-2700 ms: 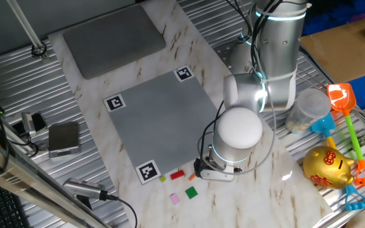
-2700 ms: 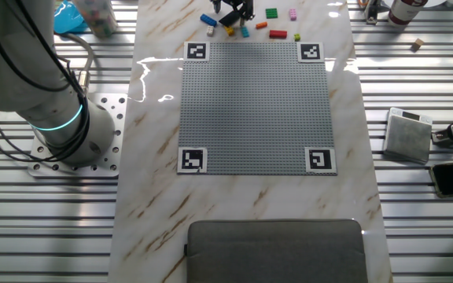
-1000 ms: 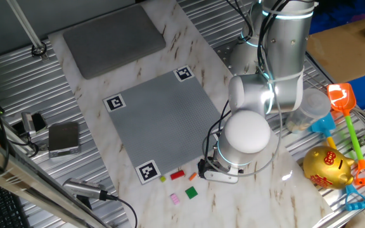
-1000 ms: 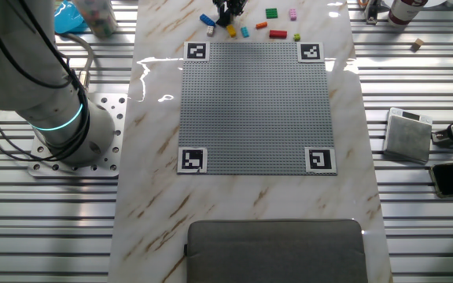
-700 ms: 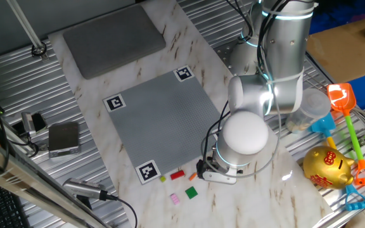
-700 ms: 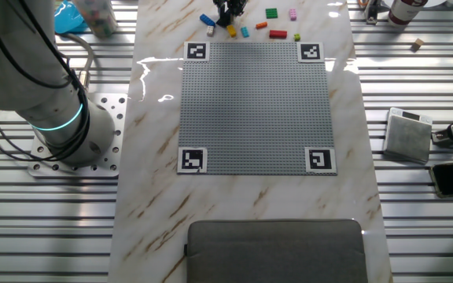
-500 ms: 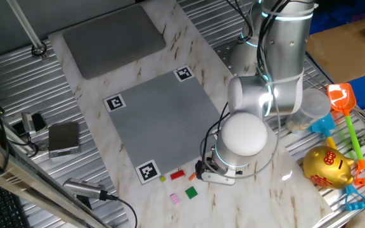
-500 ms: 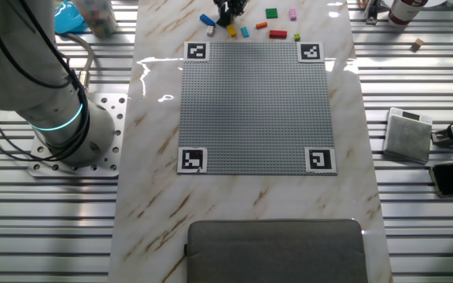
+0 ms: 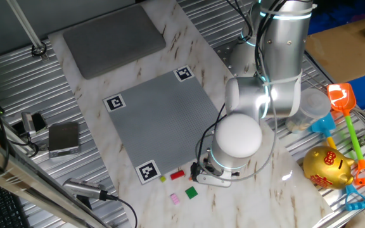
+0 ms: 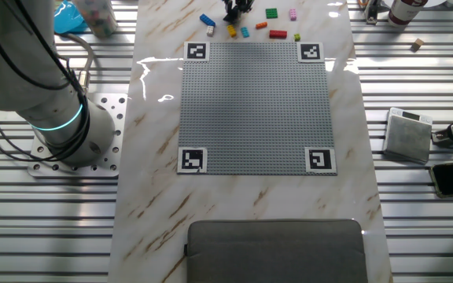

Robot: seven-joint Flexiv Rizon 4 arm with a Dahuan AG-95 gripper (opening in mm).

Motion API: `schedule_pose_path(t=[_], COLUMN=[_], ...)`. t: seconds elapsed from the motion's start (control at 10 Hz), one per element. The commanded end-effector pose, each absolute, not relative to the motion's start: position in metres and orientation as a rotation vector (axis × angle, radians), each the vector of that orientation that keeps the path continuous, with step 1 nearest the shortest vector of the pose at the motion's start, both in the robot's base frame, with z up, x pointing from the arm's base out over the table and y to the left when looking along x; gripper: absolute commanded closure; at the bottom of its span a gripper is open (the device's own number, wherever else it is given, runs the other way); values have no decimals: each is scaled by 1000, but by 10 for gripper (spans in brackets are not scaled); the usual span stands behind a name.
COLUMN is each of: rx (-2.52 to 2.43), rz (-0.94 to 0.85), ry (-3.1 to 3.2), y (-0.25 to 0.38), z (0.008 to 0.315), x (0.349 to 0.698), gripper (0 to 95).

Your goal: Build with small Lego blocks

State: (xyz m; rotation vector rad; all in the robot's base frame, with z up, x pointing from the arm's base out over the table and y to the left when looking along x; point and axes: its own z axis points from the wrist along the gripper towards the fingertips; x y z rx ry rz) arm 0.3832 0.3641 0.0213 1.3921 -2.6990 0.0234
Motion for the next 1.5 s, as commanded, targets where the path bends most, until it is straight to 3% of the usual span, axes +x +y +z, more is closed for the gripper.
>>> schedule_pose_path(t=[0.1, 0.9, 1.5], rx=[1410, 1541, 1605], rz=[18, -47, -59], ry=[-2687, -2606, -2562], y=[360, 315, 296], z=[25, 27, 26], x=[389, 421, 424], gripper=[950, 950, 950])
